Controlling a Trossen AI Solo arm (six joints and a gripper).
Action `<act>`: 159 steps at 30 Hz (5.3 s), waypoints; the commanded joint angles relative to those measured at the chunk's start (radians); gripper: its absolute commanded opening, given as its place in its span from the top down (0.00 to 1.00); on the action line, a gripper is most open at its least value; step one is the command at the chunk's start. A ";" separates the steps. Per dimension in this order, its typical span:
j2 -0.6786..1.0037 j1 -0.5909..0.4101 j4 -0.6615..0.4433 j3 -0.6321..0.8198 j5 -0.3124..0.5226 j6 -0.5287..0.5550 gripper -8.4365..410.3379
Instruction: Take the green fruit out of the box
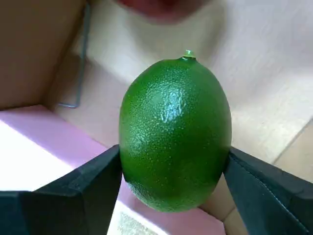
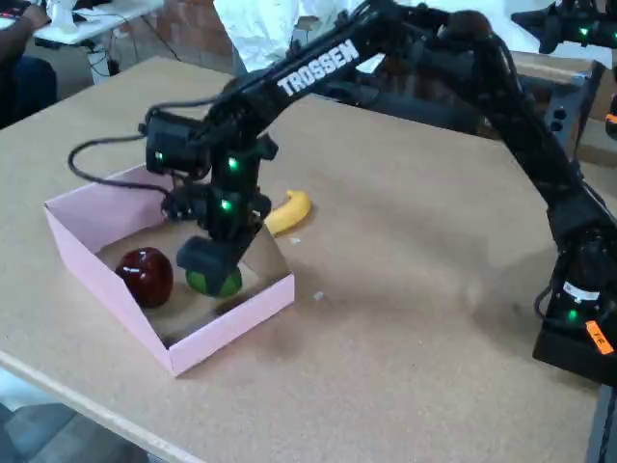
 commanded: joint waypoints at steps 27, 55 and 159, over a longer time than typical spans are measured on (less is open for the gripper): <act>-0.660 0.024 -0.479 0.000 0.464 0.139 0.98; -0.657 0.050 -0.117 -0.692 0.346 0.320 0.98; -0.697 0.051 0.364 -1.019 0.102 0.407 0.28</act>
